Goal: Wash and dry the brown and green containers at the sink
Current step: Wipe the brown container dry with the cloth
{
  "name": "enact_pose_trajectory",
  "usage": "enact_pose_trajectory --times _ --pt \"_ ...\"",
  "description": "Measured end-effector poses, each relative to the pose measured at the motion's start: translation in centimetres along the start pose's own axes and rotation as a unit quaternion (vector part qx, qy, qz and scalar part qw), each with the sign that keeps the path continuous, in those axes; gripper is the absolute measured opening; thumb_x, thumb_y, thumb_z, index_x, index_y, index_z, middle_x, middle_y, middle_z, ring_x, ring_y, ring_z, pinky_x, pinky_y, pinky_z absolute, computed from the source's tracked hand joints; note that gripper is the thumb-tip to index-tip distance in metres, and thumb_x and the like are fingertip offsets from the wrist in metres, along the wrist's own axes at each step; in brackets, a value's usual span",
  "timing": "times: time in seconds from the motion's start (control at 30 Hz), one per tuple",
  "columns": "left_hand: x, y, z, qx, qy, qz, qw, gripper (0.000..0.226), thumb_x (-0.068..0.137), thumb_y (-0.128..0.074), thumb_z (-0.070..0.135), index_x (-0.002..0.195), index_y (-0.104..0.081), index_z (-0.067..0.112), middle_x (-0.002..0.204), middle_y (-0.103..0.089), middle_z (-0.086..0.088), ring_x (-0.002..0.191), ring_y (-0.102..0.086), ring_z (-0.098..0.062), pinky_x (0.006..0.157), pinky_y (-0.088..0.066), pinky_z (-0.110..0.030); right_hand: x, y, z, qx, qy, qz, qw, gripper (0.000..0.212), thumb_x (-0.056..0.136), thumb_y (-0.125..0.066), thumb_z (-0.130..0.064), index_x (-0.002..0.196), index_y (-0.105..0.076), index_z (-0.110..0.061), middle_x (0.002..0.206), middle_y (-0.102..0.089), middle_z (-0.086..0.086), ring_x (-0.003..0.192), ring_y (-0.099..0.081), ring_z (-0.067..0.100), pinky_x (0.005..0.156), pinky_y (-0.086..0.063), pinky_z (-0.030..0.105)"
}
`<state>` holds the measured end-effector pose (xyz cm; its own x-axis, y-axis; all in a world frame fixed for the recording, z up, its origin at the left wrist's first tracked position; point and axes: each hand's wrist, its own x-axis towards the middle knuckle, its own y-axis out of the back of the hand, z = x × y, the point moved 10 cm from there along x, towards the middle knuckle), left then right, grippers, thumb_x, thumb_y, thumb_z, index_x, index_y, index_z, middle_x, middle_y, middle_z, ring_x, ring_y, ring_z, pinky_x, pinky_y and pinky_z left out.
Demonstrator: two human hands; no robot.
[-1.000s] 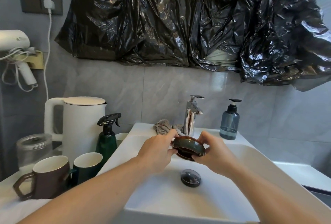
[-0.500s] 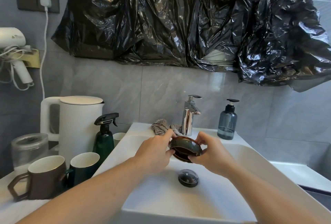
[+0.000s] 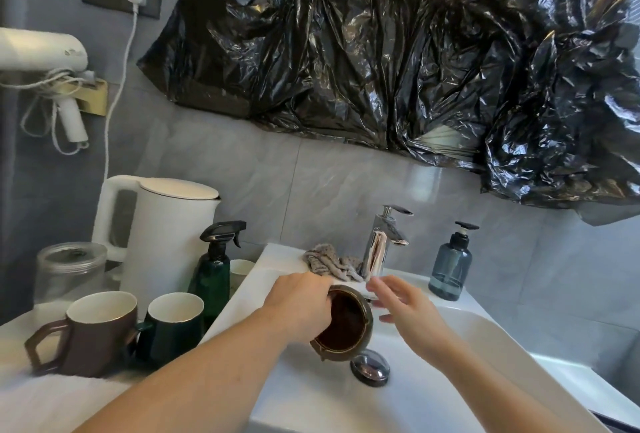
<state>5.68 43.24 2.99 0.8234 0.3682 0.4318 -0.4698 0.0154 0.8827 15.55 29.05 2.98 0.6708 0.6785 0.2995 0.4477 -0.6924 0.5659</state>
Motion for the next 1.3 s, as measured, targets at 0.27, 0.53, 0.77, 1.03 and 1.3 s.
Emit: enact_pose_trajectory --times 0.27,0.53,0.77,1.03,1.3 --pt "0.1 -0.4 -1.7 0.016 0.034 -0.002 0.999 0.028 0.099 -0.054 0.029 0.124 -0.066 0.028 0.116 -0.073 -0.002 0.104 -0.068 -0.027 0.076 -0.043 -0.036 7.6 -4.0 -3.5 -0.198 0.035 0.006 0.980 0.040 0.109 -0.046 -0.031 0.148 -0.053 -0.026 0.148 -0.059 -0.005 0.136 -0.054 0.018 0.110 -0.041 0.032" --pt "0.1 -0.8 -1.2 0.076 0.021 -0.022 0.997 0.024 0.099 -0.055 0.024 0.120 -0.067 0.021 0.118 -0.070 -0.006 0.107 -0.066 -0.028 0.076 -0.041 -0.035 12.9 -7.2 -0.3 -0.277 -0.020 -0.032 0.960 0.065 0.102 -0.056 -0.046 0.161 -0.033 -0.034 0.155 -0.052 0.002 0.141 -0.048 0.030 0.117 -0.038 0.038" --pt "0.0 -1.0 -1.4 0.091 0.021 -0.040 0.995 0.025 0.098 -0.054 0.023 0.119 -0.068 0.021 0.118 -0.070 -0.007 0.108 -0.066 -0.030 0.076 -0.040 -0.035 12.8 -6.3 -0.2 -0.333 -0.005 -0.008 0.943 0.020 0.100 -0.048 -0.033 0.108 -0.063 -0.021 0.117 -0.067 0.011 0.115 -0.057 0.037 0.100 -0.048 0.046" --pt "-0.8 -0.5 -2.7 0.051 0.071 -0.039 0.995 0.020 0.102 -0.052 0.029 0.110 -0.069 0.024 0.102 -0.067 0.000 0.089 -0.061 -0.021 0.073 -0.047 -0.031 5.1 0.2 1.1 -0.154 -0.087 0.081 0.981 0.037 0.090 -0.059 -0.047 0.079 -0.072 -0.014 0.075 -0.074 0.003 0.066 -0.069 0.017 0.058 -0.054 0.031" --pt "-0.7 -0.6 -3.2 -0.011 0.136 -0.009 0.991 0.019 0.104 -0.045 0.033 0.088 -0.053 0.029 0.078 -0.054 0.009 0.081 -0.059 -0.019 0.065 -0.044 -0.030 -0.5 6.3 5.0 -0.152 -0.140 0.124 0.971 0.016 0.085 -0.056 -0.018 0.074 -0.065 -0.011 0.064 -0.065 0.005 0.060 -0.062 0.019 0.060 -0.056 0.034"
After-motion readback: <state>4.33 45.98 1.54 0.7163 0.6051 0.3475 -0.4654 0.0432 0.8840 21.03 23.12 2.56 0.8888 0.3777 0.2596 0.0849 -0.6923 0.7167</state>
